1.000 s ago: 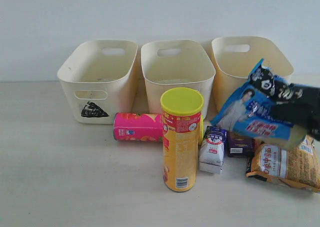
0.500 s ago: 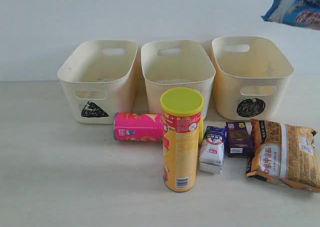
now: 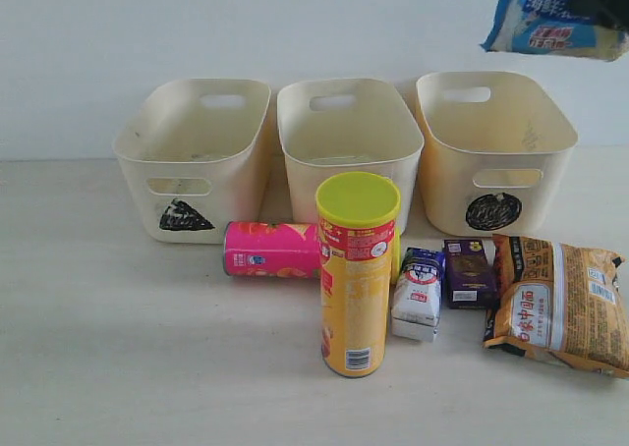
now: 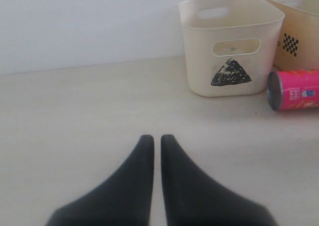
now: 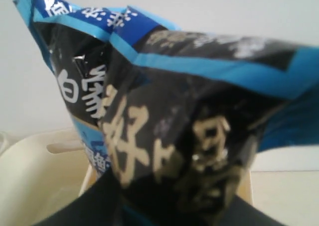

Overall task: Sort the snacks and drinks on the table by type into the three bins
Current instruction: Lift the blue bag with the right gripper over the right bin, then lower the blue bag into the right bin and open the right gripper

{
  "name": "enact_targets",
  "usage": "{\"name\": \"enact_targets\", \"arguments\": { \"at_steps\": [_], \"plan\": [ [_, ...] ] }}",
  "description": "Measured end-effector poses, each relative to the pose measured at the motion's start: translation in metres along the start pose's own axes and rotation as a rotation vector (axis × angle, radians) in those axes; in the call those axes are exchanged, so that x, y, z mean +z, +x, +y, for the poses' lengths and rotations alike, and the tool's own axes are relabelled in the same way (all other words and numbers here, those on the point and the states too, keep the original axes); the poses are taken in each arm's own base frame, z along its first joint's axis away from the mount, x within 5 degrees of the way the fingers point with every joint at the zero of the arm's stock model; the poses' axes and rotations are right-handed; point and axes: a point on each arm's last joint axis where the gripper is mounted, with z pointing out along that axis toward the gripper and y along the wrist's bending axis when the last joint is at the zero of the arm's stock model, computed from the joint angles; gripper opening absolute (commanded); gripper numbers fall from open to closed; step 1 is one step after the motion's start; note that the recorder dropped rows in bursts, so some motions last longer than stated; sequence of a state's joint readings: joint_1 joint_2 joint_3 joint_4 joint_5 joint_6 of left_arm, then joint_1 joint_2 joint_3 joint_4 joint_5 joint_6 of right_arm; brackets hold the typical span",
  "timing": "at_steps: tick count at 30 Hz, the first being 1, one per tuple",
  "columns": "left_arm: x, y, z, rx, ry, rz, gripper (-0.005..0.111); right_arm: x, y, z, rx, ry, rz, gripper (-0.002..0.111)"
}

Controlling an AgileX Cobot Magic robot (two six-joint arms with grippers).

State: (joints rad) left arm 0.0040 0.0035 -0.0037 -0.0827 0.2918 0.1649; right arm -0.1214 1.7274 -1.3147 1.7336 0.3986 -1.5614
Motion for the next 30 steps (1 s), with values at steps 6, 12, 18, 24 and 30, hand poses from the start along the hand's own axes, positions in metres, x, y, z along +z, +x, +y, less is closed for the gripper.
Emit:
{"name": "enact_targets", "arguments": {
  "at_steps": [6,12,18,24,30],
  "plan": [
    [0.000,0.000,0.000,0.000,0.000,0.000,0.004,0.050,0.030,-0.009,-0.022,0.053,0.077,0.000],
    [0.000,0.000,0.000,0.000,0.000,0.000,0.004,0.076,0.058,-0.021,-0.004,0.069,0.141,0.032],
    [0.000,0.000,0.000,0.000,0.000,0.000,0.004,0.086,0.076,-0.026,0.011,0.048,0.181,0.080],
    [0.000,0.000,0.000,0.000,0.000,0.000,0.004,0.087,0.074,-0.026,0.011,0.047,0.175,0.086],
    [0.000,0.000,0.000,0.000,0.000,0.000,0.004,0.076,0.054,-0.021,-0.007,0.075,0.129,0.084]
  ]
}}
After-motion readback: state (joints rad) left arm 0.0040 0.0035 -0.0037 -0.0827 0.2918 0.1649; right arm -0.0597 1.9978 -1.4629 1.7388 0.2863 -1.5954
